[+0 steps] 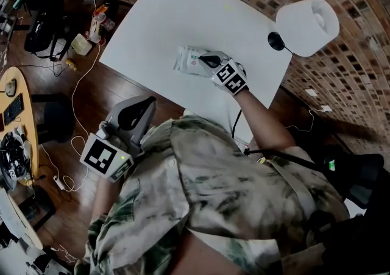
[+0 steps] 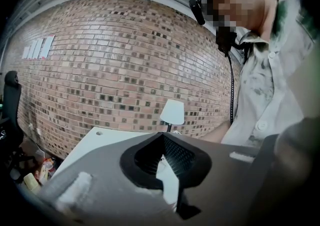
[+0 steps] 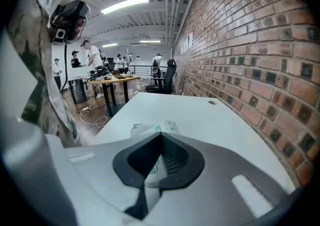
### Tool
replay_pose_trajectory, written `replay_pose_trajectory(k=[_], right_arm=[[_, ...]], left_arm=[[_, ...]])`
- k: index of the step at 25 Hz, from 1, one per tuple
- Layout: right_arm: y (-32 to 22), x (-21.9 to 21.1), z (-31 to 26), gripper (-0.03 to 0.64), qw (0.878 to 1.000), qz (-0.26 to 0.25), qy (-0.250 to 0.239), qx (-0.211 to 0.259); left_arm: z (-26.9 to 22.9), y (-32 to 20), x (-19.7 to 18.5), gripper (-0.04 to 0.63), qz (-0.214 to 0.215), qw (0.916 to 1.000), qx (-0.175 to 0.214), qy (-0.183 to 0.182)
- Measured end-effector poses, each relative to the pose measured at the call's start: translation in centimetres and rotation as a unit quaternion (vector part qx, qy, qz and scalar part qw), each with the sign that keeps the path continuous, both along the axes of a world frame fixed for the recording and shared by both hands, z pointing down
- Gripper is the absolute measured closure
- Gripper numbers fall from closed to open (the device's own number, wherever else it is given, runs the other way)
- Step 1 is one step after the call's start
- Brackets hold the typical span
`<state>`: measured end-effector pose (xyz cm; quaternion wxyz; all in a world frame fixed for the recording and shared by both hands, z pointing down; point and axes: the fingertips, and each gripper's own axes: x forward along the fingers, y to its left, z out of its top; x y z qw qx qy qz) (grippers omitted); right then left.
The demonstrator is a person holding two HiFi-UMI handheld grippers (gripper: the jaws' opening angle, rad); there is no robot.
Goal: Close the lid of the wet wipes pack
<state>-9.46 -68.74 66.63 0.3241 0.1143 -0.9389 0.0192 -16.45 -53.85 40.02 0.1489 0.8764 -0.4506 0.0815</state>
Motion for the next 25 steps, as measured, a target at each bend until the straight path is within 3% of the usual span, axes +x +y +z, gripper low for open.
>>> replay_pose_trajectory(k=[25], right_arm=[[-1.2,-0.1,2.0,0.614,0.999,0.006,0.036,-0.02]], left_arm=[[0.5,0.4,-1.4,0.595,-0.019,0.9997,-0.008,0.016]])
